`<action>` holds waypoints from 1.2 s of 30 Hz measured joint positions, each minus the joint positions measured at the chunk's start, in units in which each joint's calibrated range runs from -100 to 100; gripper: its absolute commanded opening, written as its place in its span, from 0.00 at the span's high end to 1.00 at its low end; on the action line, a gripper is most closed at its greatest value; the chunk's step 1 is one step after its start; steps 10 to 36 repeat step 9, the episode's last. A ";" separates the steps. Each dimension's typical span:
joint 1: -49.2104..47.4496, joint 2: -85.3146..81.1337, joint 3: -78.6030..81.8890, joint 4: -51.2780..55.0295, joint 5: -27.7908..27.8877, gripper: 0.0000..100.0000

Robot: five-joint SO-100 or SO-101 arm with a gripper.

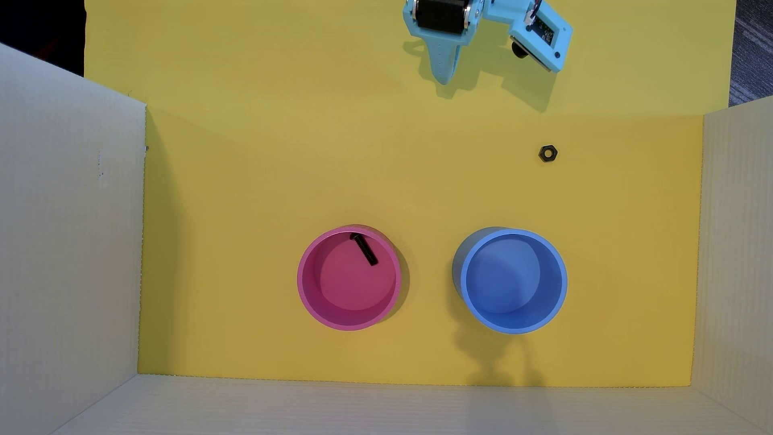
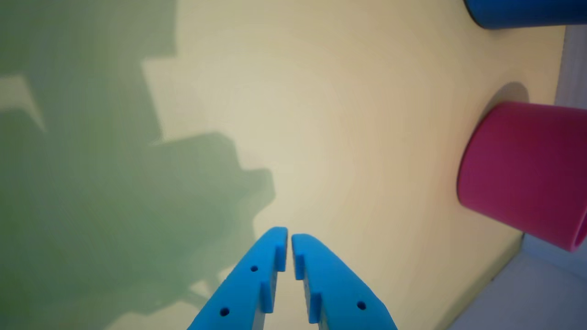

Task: Pick up the bolt and place it in the pink box

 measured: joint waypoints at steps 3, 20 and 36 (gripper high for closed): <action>0.00 0.00 0.00 0.00 -0.15 0.98; 0.00 0.00 0.00 0.00 -0.15 0.98; 0.00 0.00 0.00 0.00 -0.15 0.98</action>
